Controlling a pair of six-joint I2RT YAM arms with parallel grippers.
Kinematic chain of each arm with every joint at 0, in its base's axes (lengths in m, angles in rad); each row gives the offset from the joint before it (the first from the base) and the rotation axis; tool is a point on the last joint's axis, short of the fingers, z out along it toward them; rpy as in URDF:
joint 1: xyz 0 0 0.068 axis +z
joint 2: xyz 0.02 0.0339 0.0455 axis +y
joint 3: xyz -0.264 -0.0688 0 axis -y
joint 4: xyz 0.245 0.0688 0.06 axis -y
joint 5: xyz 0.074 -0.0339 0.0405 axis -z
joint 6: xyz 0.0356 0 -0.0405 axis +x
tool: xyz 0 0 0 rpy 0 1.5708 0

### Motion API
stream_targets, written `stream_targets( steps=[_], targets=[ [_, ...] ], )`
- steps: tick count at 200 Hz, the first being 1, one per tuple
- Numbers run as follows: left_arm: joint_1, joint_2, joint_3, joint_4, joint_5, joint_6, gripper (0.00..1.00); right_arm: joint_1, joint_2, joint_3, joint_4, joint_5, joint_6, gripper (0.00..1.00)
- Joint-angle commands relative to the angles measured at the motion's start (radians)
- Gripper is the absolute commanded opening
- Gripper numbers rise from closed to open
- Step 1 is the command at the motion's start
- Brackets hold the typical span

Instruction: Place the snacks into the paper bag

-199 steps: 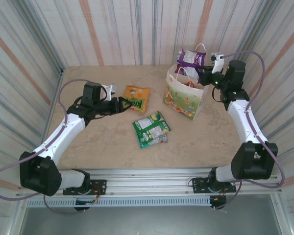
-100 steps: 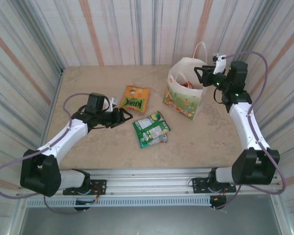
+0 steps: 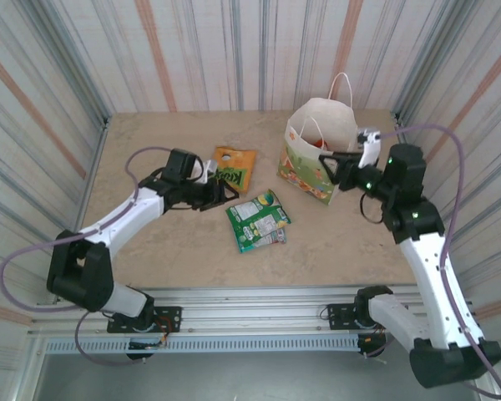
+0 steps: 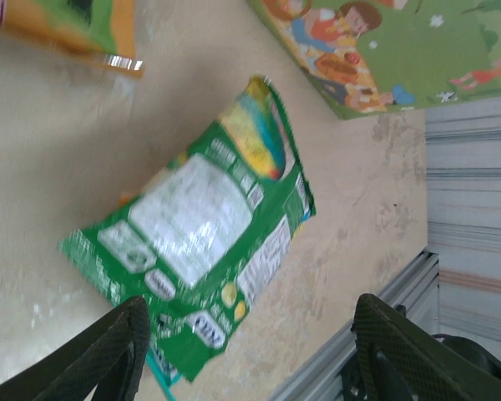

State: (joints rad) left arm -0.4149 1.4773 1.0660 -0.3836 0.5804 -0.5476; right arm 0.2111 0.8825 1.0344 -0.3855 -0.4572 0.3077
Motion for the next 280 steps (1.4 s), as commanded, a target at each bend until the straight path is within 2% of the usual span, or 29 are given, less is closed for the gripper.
stream_targets(
  steps=[1, 40, 76, 105, 134, 157, 194, 226, 280],
  targets=[
    [-0.007, 0.076, 0.113, -0.115, -0.019, 0.148, 0.67, 0.105, -0.054, -0.077, -0.083, 0.117, 0.165, 0.52],
    [-0.03, 0.231, 0.213, -0.118, 0.026, 0.18, 0.67, 0.311, -0.144, -0.176, -0.104, 0.313, 0.394, 0.52],
    [-0.07, 0.352, 0.279, -0.112, 0.054, 0.189, 0.67, 0.498, -0.157, -0.239, -0.098, 0.482, 0.596, 0.52],
    [-0.074, 0.407, 0.3, -0.105, 0.044, 0.194, 0.67, 0.614, -0.152, -0.297, -0.071, 0.584, 0.73, 0.52],
    [-0.074, 0.438, 0.304, -0.124, 0.051, 0.21, 0.66, 0.709, -0.117, -0.365, 0.009, 0.633, 0.846, 0.52],
    [-0.074, 0.441, 0.281, -0.105, 0.075, 0.201, 0.65, 0.745, -0.052, -0.401, 0.095, 0.646, 0.955, 0.52],
    [-0.074, 0.445, 0.262, -0.103, 0.078, 0.204, 0.62, 0.75, 0.047, -0.469, 0.216, 0.65, 1.1, 0.53],
    [-0.074, 0.448, 0.234, -0.086, 0.076, 0.193, 0.59, 0.749, 0.101, -0.586, 0.435, 0.7, 1.213, 0.53],
    [-0.073, 0.474, 0.202, -0.078, 0.053, 0.183, 0.43, 0.729, 0.271, -0.622, 0.648, 0.649, 1.212, 0.54]
  ],
)
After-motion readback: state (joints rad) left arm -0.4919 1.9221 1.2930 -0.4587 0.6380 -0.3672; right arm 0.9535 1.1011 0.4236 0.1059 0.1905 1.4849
